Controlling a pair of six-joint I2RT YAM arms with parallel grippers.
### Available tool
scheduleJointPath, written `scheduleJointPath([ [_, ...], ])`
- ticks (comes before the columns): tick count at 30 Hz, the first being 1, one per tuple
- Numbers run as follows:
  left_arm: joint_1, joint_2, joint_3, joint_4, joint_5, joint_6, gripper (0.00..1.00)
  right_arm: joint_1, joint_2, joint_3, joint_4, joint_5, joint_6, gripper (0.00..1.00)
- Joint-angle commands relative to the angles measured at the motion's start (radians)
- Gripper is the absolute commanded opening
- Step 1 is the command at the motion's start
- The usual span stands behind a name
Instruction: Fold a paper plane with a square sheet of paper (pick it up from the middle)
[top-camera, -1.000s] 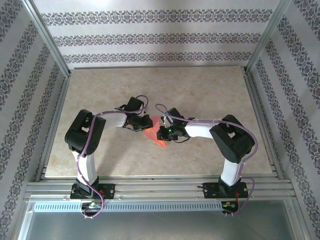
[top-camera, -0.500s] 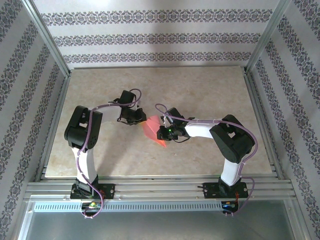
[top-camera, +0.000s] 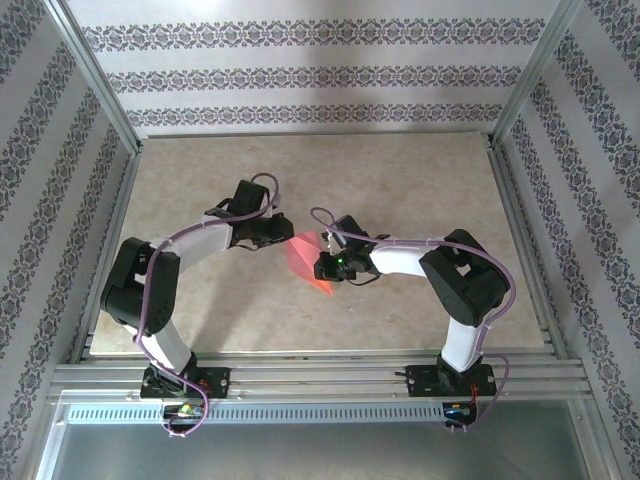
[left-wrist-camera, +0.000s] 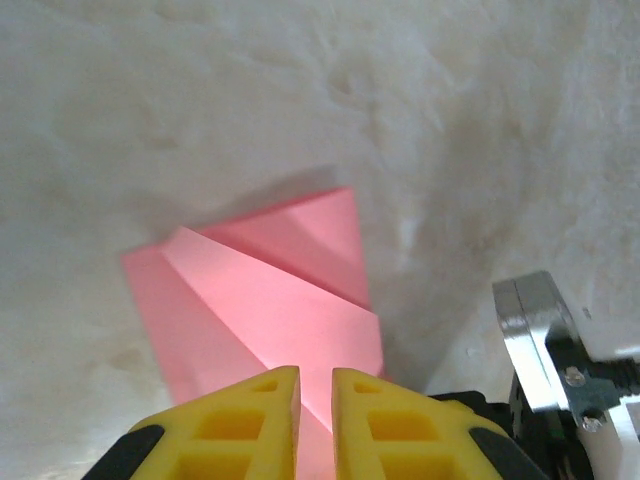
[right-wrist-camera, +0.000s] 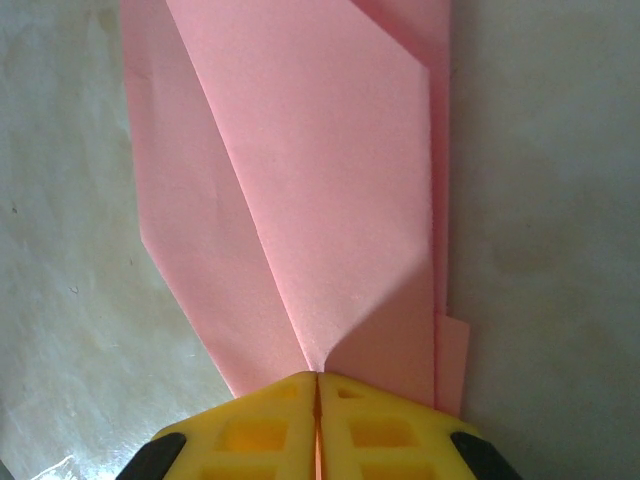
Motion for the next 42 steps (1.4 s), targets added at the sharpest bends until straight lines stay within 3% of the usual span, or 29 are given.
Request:
scheduleJointPath([
  [1,-0.021,0.057,-0.005,0.045,0.042,-0.035,0.18,-0.003,0.039,-0.024,-0.154,0.032,-0.012,0.12],
  [13,-0.101,0.175,0.026,0.101,0.114,-0.066,0.18,-0.003,0.045,-0.027,-0.147,0.030,-0.009,0.12],
  [24,-0.103,0.256,0.058,0.019,0.025,-0.040,0.17,-0.002,0.042,-0.037,-0.147,0.033,-0.009,0.12],
  [42,0.133,0.352,0.226,-0.082,-0.018,0.080,0.20,-0.001,0.031,-0.052,-0.135,0.025,-0.007,0.12],
])
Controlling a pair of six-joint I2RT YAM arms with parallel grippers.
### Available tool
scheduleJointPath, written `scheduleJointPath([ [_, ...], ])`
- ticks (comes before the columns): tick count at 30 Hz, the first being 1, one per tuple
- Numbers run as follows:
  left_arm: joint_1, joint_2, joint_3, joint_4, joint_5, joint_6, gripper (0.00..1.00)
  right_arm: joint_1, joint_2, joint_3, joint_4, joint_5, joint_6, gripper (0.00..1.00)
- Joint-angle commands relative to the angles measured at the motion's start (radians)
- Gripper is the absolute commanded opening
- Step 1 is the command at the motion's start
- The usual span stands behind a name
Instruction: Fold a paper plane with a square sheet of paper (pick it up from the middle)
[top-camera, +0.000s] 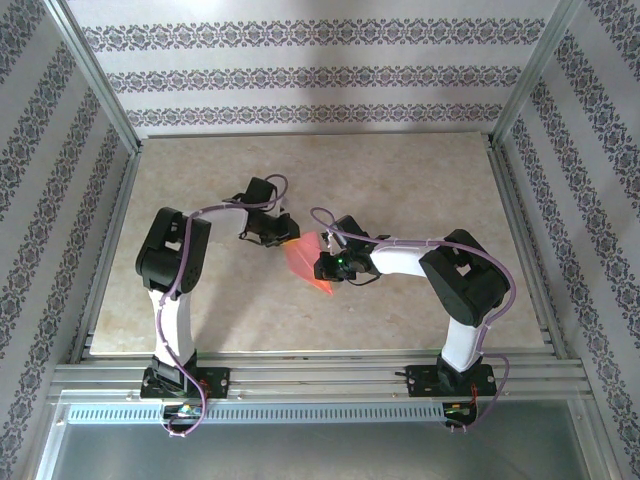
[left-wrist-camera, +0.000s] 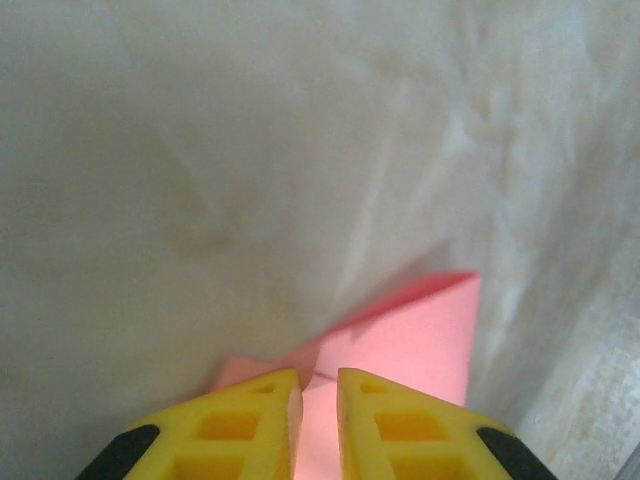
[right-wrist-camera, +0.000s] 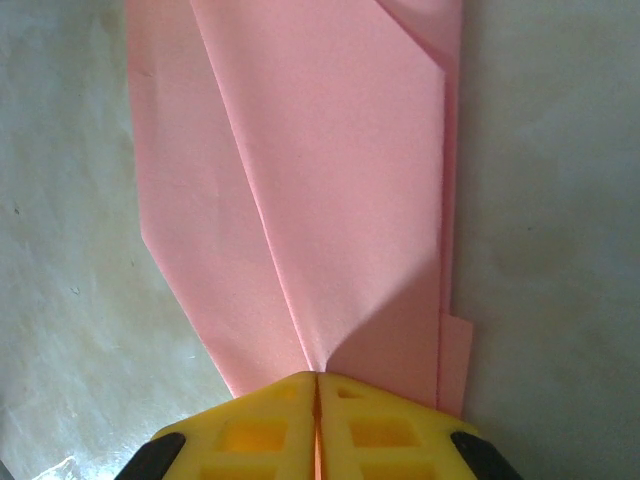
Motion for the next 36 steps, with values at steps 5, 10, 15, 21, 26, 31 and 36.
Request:
scheduleJointPath([
  [5,0.071,-0.034,0.088,-0.117,-0.126,0.093,0.23,0.007,0.008,-0.006,-0.120,-0.003,-0.012,0.15],
  [10,0.072,-0.186,0.067,-0.133,-0.142,0.074,0.27,0.004,-0.062,0.074,-0.024,-0.070,0.019,0.21],
  [15,0.071,-0.358,-0.071,-0.080,-0.152,-0.003,0.38,-0.023,-0.188,0.058,0.093,-0.088,0.053,0.31],
  [21,0.070,-0.499,-0.274,0.061,-0.065,-0.133,0.48,-0.080,-0.319,-0.042,0.118,-0.025,-0.028,0.41],
  [26,0.041,-0.558,-0.459,0.284,0.029,-0.262,0.54,-0.122,-0.365,-0.110,0.123,-0.002,-0.052,0.47],
  [31,-0.046,-0.543,-0.556,0.469,0.029,-0.351,0.57,-0.134,-0.392,-0.153,0.118,0.068,-0.056,0.62],
  [36,-0.115,-0.445,-0.551,0.572,0.012,-0.389,0.56,-0.149,-0.414,-0.174,0.137,0.104,-0.039,0.70],
])
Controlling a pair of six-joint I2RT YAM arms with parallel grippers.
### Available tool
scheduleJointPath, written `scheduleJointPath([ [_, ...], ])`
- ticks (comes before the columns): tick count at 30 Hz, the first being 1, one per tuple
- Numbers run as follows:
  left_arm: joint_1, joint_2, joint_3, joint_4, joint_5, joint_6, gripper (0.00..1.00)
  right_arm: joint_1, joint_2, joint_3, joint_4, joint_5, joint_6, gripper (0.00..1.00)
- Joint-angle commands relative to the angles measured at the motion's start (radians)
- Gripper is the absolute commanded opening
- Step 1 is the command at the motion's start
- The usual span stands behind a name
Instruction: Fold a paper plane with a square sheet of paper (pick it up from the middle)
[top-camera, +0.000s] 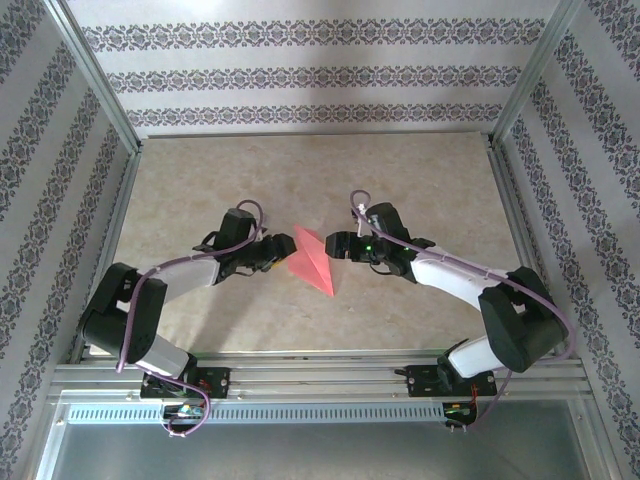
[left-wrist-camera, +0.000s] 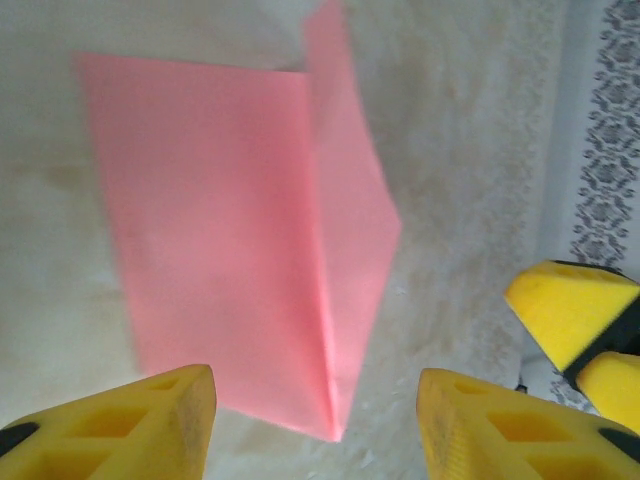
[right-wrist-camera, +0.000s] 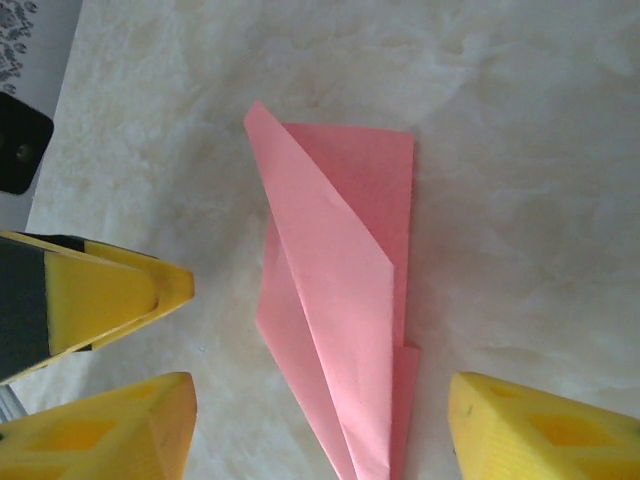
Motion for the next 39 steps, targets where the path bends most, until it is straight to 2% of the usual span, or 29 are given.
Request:
scheduleJointPath([
  [1,-0.033,0.077,0.019,0.163,0.010,-0.060,0.56,-0.022,-0.046,-0.023,0.028,0.055,-0.001,0.71],
  [6,-0.045,0.200,0.074,0.217,0.066,-0.045,0.47,-0.051,-0.080,-0.050,0.054,0.067,0.024,0.74],
  [14,-0.060,0.311,0.126,0.254,0.101,-0.031,0.33,-0.066,-0.101,-0.060,0.052,0.064,0.028,0.73],
  [19,-0.065,0.333,0.143,0.270,0.108,-0.026,0.27,-0.070,-0.101,-0.062,0.051,0.064,0.032,0.73],
  [26,-0.070,0.322,0.163,0.237,0.101,-0.003,0.08,-0.074,-0.119,-0.068,0.048,0.086,0.035,0.79],
  [31,-0.069,0.215,0.197,0.008,0.037,0.104,0.05,-0.091,-0.157,-0.071,0.040,0.102,0.019,0.86],
  [36,-0.065,0.102,0.340,-0.507,-0.150,0.313,0.05,-0.105,-0.212,-0.088,0.029,0.197,0.010,0.98],
  [39,-0.065,0.068,0.439,-0.768,-0.274,0.416,0.05,-0.113,-0.250,-0.108,0.038,0.251,0.000,0.98],
])
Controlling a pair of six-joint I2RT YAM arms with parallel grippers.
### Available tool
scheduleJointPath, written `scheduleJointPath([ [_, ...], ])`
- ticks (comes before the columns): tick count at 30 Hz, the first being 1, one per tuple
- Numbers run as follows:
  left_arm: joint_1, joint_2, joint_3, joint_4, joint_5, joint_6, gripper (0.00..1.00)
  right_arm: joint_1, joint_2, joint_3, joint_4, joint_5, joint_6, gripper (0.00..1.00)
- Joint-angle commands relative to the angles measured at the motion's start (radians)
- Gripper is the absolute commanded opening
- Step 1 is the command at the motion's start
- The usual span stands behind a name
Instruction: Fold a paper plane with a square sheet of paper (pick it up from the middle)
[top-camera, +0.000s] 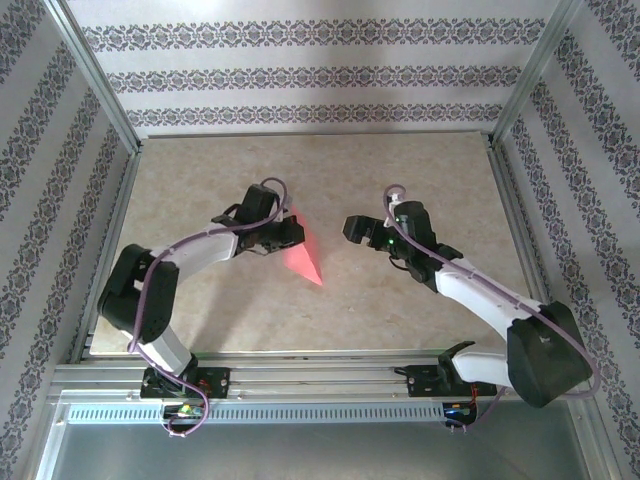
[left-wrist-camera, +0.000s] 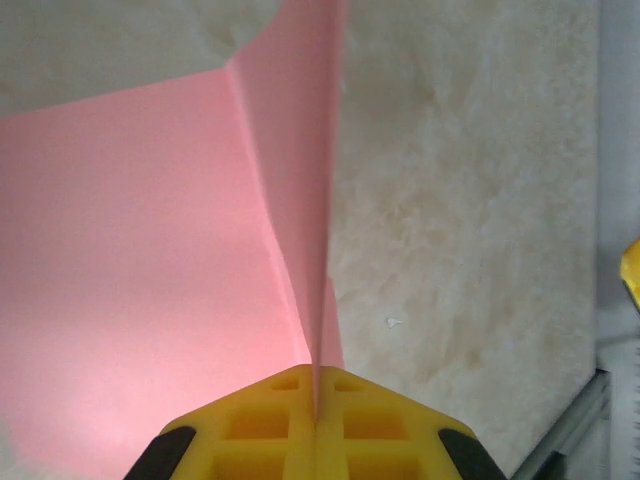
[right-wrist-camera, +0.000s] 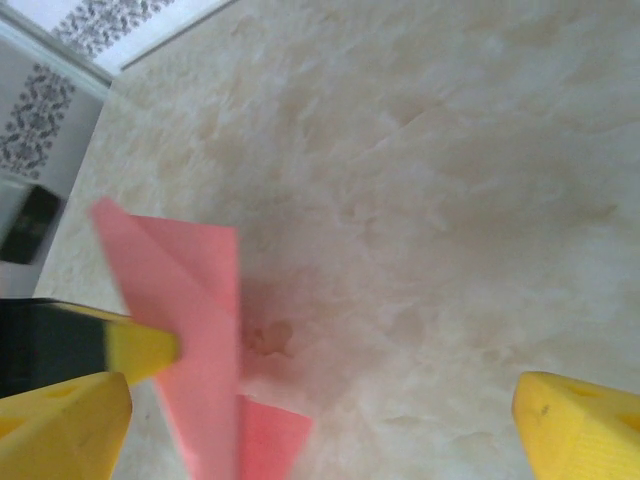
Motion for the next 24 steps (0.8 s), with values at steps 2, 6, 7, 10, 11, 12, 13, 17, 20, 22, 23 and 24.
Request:
scheduleJointPath([
  [2,-0.005,-0.053,0.145,-0.529,-0.245,0.225,0.05,-0.018,-0.053,-0.028,-0.004,0.098,-0.038,0.98],
  [6,-0.007,-0.044,0.297,-0.763,-0.472,0.299,0.05,-0.033,-0.059,-0.019,-0.022,0.114,-0.037,0.97],
  [7,-0.010,-0.038,0.329,-0.802,-0.527,0.310,0.05,-0.036,-0.059,-0.018,-0.022,0.120,-0.035,0.96],
  [10,-0.018,-0.004,0.417,-0.902,-0.720,0.324,0.05,-0.048,-0.053,-0.008,-0.041,0.138,-0.010,0.95],
  [11,-0.022,0.013,0.440,-0.926,-0.787,0.326,0.05,-0.053,-0.051,-0.006,-0.048,0.134,-0.001,0.94],
  [12,-0.026,0.032,0.460,-0.947,-0.845,0.327,0.05,-0.059,-0.048,-0.004,-0.052,0.131,0.012,0.94],
  [13,-0.029,0.051,0.474,-0.963,-0.892,0.325,0.05,-0.066,-0.045,-0.004,-0.056,0.124,0.022,0.94],
  [17,-0.042,0.153,0.515,-1.008,-1.037,0.318,0.05,-0.100,-0.043,-0.013,-0.068,0.106,0.065,0.94],
  [20,-0.053,0.237,0.532,-1.019,-1.123,0.305,0.05,-0.120,-0.051,-0.028,-0.066,0.089,0.085,0.93],
  [22,-0.061,0.299,0.549,-1.030,-1.179,0.289,0.04,-0.126,-0.056,-0.032,-0.064,0.082,0.088,0.93],
  [23,-0.066,0.334,0.557,-1.032,-1.208,0.285,0.04,-0.127,-0.057,-0.033,-0.066,0.081,0.088,0.93],
  [24,-0.073,0.369,0.571,-1.041,-1.230,0.279,0.04,-0.128,-0.059,-0.035,-0.066,0.079,0.088,0.93],
])
